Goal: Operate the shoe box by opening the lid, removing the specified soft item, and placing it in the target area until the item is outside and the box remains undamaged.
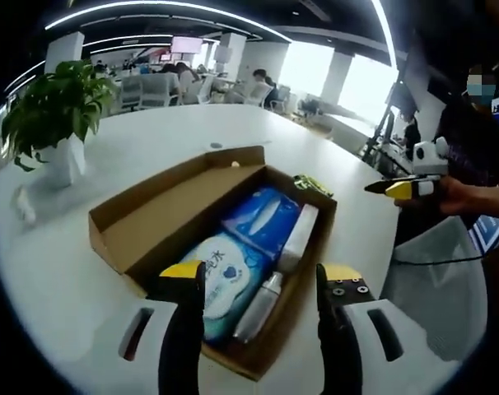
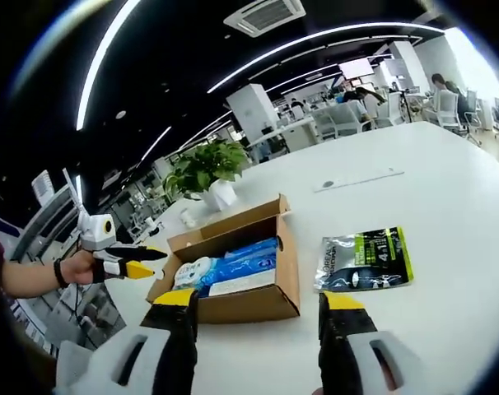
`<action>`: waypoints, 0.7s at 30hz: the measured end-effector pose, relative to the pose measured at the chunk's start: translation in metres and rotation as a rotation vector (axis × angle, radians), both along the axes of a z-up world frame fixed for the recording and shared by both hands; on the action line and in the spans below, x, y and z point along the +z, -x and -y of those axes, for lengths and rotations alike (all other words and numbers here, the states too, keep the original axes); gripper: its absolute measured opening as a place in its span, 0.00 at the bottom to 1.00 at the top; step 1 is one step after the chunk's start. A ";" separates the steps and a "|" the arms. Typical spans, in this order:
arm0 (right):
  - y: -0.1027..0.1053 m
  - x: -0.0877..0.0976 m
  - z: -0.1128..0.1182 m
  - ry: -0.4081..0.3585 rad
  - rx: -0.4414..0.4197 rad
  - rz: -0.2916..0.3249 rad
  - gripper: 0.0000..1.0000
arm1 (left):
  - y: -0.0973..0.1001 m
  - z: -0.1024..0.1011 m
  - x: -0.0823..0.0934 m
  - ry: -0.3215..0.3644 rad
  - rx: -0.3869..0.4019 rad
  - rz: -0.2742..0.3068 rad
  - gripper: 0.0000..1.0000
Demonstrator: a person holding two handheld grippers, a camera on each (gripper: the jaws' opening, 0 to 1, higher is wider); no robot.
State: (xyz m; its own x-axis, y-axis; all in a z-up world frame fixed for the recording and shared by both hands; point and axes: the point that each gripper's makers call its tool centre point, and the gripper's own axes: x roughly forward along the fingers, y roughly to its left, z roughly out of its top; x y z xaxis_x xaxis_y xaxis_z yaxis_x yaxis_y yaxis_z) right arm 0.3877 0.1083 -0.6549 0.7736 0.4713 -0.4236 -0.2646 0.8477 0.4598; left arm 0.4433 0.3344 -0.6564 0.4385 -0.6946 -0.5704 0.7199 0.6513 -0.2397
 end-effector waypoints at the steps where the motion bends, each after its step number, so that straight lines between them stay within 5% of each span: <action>1: -0.002 0.001 -0.005 -0.001 0.010 0.002 0.57 | 0.000 -0.001 0.000 0.000 0.001 -0.001 0.54; 21: -0.034 0.014 -0.062 0.103 0.214 0.041 0.58 | 0.004 -0.013 -0.013 -0.042 0.011 -0.017 0.54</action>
State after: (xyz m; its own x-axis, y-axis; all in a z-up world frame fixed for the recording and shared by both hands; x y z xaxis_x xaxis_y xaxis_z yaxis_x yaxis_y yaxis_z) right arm 0.4219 0.1706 -0.6406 0.6785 0.5821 -0.4481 -0.4601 0.8123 0.3585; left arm 0.4395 0.3472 -0.6693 0.4361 -0.6651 -0.6061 0.7086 0.6690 -0.2243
